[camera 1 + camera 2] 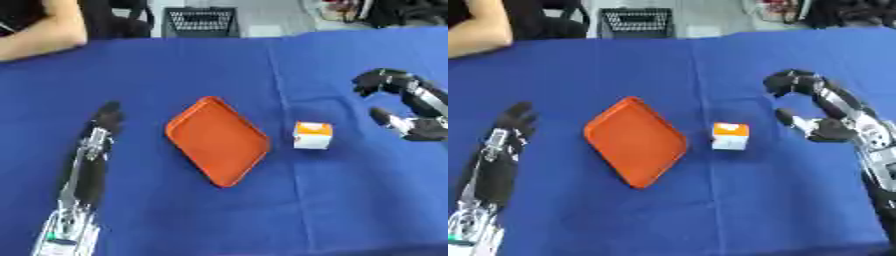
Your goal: Pick up objects on the table and place them in the box.
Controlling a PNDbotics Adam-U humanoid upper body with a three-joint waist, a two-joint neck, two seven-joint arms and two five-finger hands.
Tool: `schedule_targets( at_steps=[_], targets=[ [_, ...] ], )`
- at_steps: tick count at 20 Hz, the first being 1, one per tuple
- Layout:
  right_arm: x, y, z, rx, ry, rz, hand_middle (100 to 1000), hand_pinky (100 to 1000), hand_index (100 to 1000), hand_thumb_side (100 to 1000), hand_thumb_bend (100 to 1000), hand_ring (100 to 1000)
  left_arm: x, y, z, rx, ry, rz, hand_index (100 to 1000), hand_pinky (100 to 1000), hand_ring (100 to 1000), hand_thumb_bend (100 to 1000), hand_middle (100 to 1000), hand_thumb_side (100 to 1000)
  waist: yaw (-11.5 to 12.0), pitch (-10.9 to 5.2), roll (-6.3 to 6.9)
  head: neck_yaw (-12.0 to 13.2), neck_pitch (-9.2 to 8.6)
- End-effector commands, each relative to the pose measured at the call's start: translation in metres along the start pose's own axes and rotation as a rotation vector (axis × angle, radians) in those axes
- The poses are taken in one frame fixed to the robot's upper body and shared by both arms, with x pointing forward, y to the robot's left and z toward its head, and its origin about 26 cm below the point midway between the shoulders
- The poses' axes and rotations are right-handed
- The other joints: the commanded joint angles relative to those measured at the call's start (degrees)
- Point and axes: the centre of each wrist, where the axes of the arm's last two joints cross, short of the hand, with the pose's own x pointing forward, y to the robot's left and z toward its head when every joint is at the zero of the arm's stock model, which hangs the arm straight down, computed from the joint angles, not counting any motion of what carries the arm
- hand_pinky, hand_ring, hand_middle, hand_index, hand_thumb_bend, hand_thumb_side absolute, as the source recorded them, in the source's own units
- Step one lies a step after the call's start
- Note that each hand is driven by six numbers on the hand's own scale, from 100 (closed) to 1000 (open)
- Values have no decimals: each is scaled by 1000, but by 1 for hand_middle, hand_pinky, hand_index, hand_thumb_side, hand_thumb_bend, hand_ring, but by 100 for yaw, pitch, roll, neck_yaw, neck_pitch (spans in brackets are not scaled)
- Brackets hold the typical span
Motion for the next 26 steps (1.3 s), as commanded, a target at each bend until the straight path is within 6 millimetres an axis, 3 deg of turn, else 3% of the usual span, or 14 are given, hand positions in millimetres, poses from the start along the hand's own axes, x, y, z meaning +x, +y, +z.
schedule_targets(
  at_steps=[1, 15, 26],
  targets=[
    [3, -9, -8, 206, -169, 159, 801, 727, 807, 609, 317, 769, 5, 0, -2, -8, -21, -4, 971, 1000, 974, 244, 1000, 1000, 3, -86, -6, -19, -15],
    [-23, 21, -55, 426, -173, 185, 811, 741, 809, 628, 319, 778, 4, -2, -1, -19, -14, 0, 974, 1000, 977, 242, 1000, 1000, 53, -111, 4, -44, 19],
    [-32, 32, -80, 622, -135, 371, 842, 781, 811, 675, 408, 809, 3, -2, 0, -25, -12, 0, 974, 1000, 979, 241, 1000, 1000, 94, -130, -19, -58, 45]
  ],
)
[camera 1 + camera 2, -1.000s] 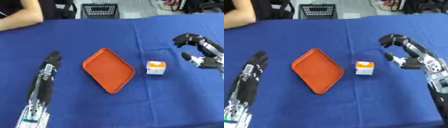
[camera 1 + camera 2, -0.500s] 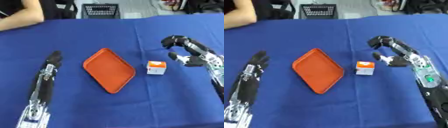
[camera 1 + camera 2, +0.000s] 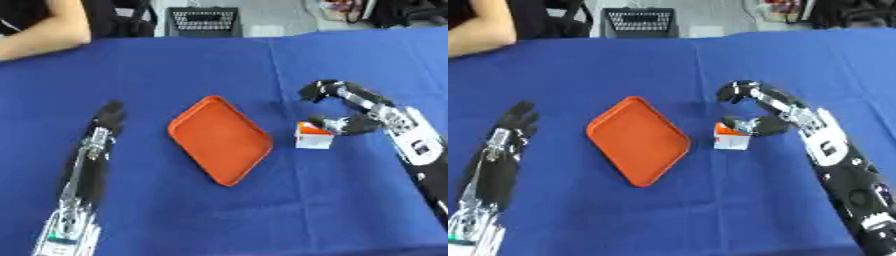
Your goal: Pick up objects on the table and place them in the box.
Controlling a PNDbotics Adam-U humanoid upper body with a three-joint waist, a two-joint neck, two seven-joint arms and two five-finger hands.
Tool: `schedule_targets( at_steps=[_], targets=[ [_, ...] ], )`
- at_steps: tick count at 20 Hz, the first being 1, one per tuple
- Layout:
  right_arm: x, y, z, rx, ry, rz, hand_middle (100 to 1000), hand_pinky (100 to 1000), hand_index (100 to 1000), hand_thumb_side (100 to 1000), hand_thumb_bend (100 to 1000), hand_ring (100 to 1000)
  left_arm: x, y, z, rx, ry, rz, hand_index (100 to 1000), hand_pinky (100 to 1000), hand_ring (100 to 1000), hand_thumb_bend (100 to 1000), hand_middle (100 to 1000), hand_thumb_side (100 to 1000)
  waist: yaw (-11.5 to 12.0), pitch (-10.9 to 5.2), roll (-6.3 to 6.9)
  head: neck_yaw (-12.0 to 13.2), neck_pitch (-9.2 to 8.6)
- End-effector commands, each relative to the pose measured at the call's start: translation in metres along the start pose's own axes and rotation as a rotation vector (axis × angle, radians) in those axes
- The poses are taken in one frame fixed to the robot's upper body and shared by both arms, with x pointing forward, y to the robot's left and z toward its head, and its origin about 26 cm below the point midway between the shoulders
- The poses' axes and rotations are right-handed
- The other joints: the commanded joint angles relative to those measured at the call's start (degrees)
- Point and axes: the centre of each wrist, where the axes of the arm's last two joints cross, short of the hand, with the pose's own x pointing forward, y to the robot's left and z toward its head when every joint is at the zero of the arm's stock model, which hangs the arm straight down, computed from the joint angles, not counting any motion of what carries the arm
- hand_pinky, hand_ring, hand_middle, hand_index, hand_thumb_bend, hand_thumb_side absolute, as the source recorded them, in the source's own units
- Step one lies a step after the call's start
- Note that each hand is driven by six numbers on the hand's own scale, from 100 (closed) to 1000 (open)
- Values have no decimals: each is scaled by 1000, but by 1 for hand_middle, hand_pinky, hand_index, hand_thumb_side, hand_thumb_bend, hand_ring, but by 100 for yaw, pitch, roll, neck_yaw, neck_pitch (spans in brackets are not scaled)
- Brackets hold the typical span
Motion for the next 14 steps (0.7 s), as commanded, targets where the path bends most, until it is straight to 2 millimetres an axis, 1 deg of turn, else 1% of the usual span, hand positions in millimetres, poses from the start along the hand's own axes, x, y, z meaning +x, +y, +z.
schedule_targets(
  at_steps=[1, 7, 10, 14],
  targets=[
    [4, -13, -6, 316, -232, 259, 843, 783, 810, 678, 412, 810, 4, 1, -2, -7, -17, -3, 975, 1000, 979, 241, 1000, 1000, 3, -98, -15, -54, -4],
    [6, -15, -7, 342, -221, 302, 850, 795, 810, 694, 427, 819, 4, 1, -1, -8, -15, -5, 975, 1000, 980, 240, 1000, 1000, -6, -111, -27, -39, 1],
    [10, -23, -10, 361, -227, 339, 856, 804, 809, 708, 434, 826, 3, 3, 0, -7, -11, -10, 975, 1000, 981, 240, 1000, 1000, -17, -126, -52, -22, 31],
    [13, -33, -12, 381, -230, 378, 861, 810, 810, 704, 448, 831, 2, 3, 0, -8, -9, -14, 975, 1000, 982, 240, 1000, 1000, -17, -135, -75, 1, 38]
  ],
)
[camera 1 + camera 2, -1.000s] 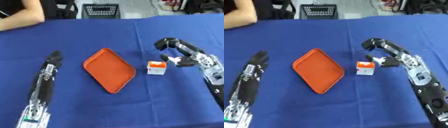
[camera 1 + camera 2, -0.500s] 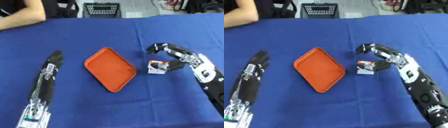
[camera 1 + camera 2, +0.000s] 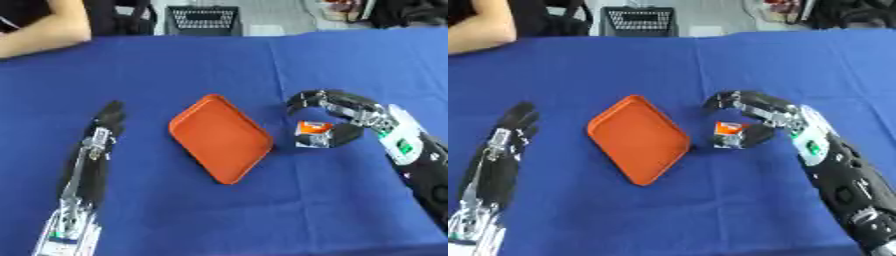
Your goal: Pick up objects on the table and place them in the box.
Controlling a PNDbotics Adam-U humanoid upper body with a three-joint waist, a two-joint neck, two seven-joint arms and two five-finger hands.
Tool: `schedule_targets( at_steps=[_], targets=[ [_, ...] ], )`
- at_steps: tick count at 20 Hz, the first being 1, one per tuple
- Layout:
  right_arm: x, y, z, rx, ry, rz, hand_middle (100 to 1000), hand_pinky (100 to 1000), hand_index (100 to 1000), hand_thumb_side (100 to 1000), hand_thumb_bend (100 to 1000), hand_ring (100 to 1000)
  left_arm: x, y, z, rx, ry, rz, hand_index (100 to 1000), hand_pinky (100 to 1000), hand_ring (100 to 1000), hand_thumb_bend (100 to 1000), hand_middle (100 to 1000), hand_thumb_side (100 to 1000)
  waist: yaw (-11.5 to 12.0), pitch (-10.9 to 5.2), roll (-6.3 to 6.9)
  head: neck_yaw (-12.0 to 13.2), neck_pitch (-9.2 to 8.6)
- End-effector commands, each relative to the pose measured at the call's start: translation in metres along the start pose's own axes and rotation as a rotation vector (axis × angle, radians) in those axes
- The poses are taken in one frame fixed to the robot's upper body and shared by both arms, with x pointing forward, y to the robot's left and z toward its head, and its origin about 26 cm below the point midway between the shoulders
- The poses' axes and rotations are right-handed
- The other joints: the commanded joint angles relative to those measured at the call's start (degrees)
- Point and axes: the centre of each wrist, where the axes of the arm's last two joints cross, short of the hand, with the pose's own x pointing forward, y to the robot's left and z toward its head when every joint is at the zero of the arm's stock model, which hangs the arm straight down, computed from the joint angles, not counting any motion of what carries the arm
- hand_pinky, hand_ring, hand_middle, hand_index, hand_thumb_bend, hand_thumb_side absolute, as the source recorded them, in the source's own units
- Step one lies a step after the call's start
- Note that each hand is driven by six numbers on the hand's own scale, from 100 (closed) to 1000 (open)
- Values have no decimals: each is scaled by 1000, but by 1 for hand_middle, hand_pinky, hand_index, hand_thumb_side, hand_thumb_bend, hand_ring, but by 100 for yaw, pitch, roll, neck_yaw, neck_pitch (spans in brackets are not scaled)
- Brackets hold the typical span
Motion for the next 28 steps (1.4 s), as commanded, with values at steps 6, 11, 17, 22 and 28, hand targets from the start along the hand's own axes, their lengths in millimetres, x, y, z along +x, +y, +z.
schedule_targets(
  at_steps=[6, 11, 17, 22, 28],
  targets=[
    [1, -23, 3, 275, -214, 225, 862, 811, 809, 706, 448, 832, 3, 2, -2, -10, -15, -13, 975, 1000, 983, 241, 1000, 1000, 19, -92, -13, 5, 7],
    [1, -23, 2, 287, -212, 228, 862, 811, 810, 704, 451, 831, 3, 2, -2, -11, -16, -12, 975, 1000, 984, 241, 1000, 1000, 27, -93, -17, 5, 3],
    [-3, -22, 9, 306, -184, 234, 864, 813, 815, 713, 460, 831, 3, 2, -2, -10, -15, -13, 975, 1000, 985, 240, 1000, 1000, 23, -94, -19, 23, 5],
    [-10, -20, 19, 330, -132, 254, 829, 816, 860, 776, 567, 830, 3, 3, -2, -9, -14, -15, 975, 1000, 986, 239, 1000, 1000, 5, -93, -16, 35, 0],
    [-11, -18, 20, 347, -97, 303, 795, 814, 887, 813, 571, 822, 3, 3, -2, -9, -14, -15, 975, 1000, 988, 237, 1000, 1000, -3, -94, -10, 25, -4]
  ],
)
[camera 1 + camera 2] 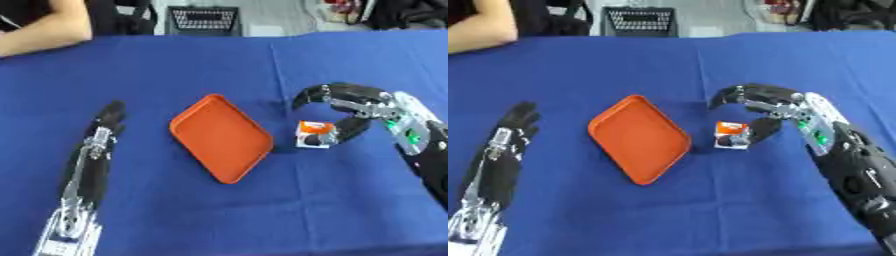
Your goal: Pick up objects on the table and place them in the box.
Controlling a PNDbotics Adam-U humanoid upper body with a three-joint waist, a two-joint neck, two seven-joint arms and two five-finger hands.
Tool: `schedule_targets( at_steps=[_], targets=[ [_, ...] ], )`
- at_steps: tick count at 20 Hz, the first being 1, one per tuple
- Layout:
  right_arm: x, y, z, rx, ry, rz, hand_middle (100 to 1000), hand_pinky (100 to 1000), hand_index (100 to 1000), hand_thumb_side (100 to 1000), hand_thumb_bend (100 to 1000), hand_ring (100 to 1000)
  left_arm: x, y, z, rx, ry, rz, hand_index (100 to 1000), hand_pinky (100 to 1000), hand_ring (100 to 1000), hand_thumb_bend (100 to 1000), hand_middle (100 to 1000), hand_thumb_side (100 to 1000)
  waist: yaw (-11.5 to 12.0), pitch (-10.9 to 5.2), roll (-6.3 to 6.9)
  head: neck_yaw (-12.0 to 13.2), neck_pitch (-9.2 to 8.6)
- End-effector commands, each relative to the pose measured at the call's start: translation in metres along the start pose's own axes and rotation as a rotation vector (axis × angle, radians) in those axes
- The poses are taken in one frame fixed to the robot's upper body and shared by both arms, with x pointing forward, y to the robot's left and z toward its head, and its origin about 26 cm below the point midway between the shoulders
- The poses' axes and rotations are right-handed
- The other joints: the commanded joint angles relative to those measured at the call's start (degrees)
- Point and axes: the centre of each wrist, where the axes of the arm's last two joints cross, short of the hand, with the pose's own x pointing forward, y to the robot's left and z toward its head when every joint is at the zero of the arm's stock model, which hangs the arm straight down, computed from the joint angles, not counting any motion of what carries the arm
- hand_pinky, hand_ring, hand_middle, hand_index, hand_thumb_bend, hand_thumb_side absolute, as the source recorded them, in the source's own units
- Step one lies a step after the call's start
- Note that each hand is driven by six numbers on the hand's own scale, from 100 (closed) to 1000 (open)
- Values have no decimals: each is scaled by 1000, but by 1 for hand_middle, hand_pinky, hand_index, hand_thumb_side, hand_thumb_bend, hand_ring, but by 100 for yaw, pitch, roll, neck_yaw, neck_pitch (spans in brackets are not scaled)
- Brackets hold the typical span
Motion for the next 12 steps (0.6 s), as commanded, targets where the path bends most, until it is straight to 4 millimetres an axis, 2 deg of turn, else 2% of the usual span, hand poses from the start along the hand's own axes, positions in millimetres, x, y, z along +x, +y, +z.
schedule_targets(
  at_steps=[1, 12],
  targets=[
    [-5, -9, 8, 230, -167, 167, 796, 814, 886, 811, 571, 821, 5, 3, -2, -8, -19, -15, 975, 1000, 988, 237, 1000, 1000, -4, -94, 3, 17, -8],
    [-6, -2, 6, 239, -143, 193, 795, 815, 878, 831, 569, 825, 5, 3, -2, -10, -19, -14, 975, 1000, 990, 237, 1000, 1000, 1, -94, 2, 16, -9]
  ],
)
